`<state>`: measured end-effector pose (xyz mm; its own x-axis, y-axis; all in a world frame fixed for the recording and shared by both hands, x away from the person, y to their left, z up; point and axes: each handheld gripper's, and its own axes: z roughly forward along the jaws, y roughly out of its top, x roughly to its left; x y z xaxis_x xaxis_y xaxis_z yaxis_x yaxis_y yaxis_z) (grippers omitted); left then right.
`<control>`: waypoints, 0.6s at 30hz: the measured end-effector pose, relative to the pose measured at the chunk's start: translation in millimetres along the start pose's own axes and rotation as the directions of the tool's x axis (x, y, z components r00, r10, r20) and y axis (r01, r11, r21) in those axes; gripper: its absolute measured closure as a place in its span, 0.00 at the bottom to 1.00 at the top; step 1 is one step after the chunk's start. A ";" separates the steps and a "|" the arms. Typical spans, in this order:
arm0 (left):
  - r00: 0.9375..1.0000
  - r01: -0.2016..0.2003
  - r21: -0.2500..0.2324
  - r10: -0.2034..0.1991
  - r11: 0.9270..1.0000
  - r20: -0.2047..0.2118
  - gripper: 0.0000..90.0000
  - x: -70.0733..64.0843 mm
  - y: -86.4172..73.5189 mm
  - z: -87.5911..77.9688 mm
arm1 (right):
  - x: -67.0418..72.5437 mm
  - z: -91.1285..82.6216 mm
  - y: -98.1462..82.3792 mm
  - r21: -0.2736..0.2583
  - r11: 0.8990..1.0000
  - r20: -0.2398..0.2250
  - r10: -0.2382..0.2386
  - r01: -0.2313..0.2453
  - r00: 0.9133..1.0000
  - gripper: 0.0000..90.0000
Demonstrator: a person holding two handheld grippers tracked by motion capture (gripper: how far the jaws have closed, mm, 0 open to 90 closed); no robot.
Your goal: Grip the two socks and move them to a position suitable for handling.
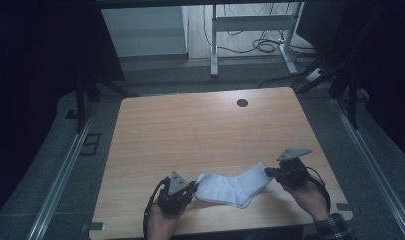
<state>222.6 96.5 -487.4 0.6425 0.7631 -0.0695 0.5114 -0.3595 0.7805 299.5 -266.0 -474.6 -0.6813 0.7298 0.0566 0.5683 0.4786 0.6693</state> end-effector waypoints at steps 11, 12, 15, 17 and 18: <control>0.994 0.059 0.066 -0.053 0.996 -0.094 0.49 13.7 -16.0 22.6 | -14.9 17.8 -11.9 0.026 0.999 0.016 0.044 -0.044 0.999 0.75; 0.994 0.072 0.070 -0.066 0.995 -0.085 0.48 16.2 -15.6 23.7 | -16.0 18.1 -11.6 0.026 0.999 0.018 0.047 -0.048 0.999 0.73; 0.994 0.096 0.108 -0.089 0.990 -0.060 0.50 21.4 -20.1 34.0 | -18.9 27.6 -13.2 0.044 0.997 0.004 0.061 -0.061 0.998 0.70; 0.995 0.089 0.128 -0.084 0.988 -0.045 0.58 22.4 -23.5 39.1 | -18.9 36.4 -16.2 0.075 0.995 -0.004 0.063 -0.062 0.998 0.73; 0.996 0.088 0.128 -0.084 0.988 -0.034 0.64 23.5 -25.0 40.7 | -18.5 39.1 -17.5 0.086 0.994 -0.022 0.070 -0.068 0.997 0.77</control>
<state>248.2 101.6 -533.8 0.5775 0.8085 -0.1134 0.6344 -0.3570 0.6856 320.1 -268.8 -516.3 -0.6496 0.7509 0.1195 0.6510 0.4680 0.5977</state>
